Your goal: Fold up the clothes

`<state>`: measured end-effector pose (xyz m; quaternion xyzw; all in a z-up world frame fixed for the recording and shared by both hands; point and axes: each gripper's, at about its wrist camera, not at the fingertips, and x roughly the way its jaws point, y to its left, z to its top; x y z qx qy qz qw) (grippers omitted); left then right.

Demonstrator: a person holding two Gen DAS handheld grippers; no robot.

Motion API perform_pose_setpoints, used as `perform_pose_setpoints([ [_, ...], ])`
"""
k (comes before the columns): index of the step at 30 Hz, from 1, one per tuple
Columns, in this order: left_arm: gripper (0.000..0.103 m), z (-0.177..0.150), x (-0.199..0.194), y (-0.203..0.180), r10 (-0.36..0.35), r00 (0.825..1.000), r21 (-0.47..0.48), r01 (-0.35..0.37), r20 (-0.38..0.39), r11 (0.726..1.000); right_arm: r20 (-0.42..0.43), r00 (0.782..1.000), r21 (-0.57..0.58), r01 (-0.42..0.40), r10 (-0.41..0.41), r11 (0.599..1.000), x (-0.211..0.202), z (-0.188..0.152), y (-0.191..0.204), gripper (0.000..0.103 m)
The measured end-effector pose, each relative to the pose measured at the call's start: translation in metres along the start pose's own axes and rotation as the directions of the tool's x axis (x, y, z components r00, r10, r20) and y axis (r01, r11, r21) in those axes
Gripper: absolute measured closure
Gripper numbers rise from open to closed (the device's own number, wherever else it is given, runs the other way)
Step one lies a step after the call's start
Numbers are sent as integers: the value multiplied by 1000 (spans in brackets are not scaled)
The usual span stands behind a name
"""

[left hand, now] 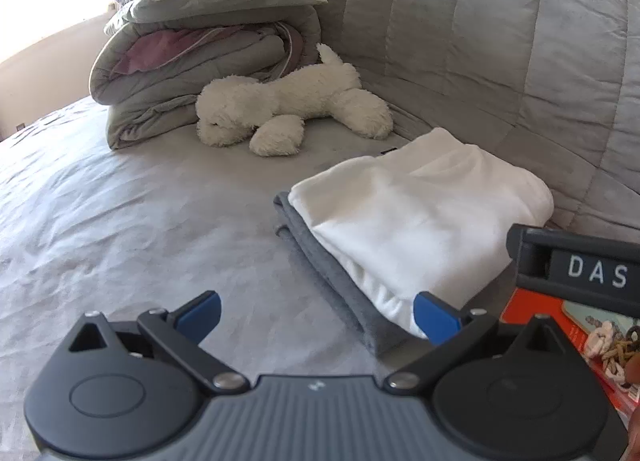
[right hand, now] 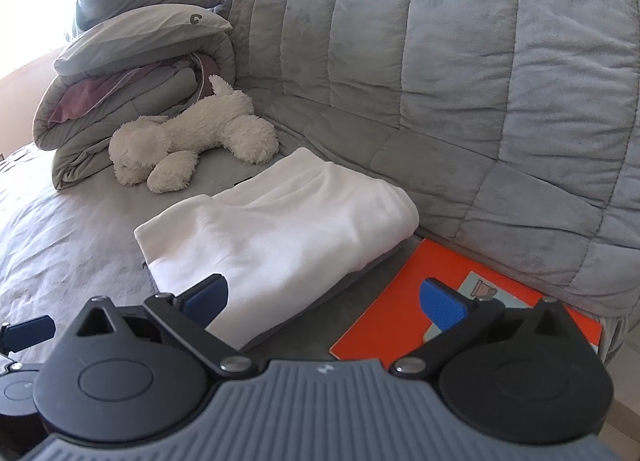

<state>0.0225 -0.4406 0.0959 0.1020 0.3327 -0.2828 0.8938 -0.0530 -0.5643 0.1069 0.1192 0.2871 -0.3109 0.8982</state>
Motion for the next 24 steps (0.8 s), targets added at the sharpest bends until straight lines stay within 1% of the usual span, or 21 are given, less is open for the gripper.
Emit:
perform_pose_setpoints([
  [11,1,-1,3,-6,1,1000,19,-1,-13,1000,-3,1000,-3,0,0,1000,0,-1,1,0],
  [24,1,-1,0,-6,8,1000,14,-8,18,1000,-4,1000,-5,0,0,1000,0,0,3,0],
])
